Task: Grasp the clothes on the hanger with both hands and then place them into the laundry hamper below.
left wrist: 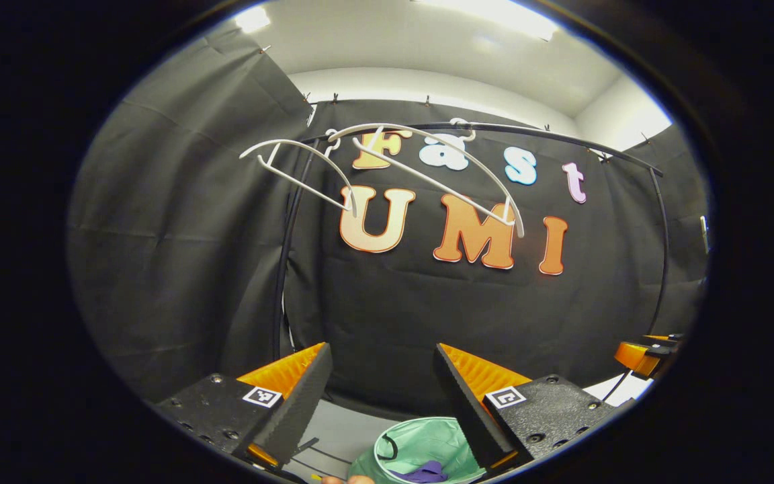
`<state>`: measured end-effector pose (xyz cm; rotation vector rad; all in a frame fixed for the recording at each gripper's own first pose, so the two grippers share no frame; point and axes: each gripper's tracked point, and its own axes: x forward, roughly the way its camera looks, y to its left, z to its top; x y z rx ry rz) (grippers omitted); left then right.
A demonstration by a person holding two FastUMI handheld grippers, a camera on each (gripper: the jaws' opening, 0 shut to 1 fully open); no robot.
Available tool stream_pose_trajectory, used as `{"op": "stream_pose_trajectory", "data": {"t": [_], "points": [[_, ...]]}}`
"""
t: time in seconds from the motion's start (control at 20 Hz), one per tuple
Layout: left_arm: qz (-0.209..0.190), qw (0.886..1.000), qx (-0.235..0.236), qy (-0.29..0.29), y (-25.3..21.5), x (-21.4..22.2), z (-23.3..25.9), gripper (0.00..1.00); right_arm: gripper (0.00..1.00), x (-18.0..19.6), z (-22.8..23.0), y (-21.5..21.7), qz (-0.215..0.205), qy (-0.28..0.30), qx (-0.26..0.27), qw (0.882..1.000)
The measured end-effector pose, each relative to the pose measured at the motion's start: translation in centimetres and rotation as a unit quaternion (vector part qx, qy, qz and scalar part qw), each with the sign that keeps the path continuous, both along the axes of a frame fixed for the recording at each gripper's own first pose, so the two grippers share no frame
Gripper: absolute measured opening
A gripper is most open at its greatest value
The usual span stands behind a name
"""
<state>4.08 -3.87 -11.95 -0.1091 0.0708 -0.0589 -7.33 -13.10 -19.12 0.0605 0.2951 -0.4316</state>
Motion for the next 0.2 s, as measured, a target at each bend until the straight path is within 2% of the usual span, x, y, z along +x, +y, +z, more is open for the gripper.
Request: {"op": "stream_pose_trajectory", "data": {"t": [0.05,0.1,0.2], "points": [[0.001,1.000,0.002,0.001,0.12,0.01,-0.08,0.92,0.89,0.03,0.01,0.10,0.001,-0.001,0.001,1.000],[0.001,1.000,0.004,0.002,0.12,0.17,-0.20,0.95,0.89,0.00,0.08,0.12,0.002,-0.003,0.000,1.000],[0.002,1.000,0.001,0.003,0.05,0.23,-0.26,0.92,0.89,0.07,0.11,0.08,0.002,-0.004,-0.004,1.000]]}}
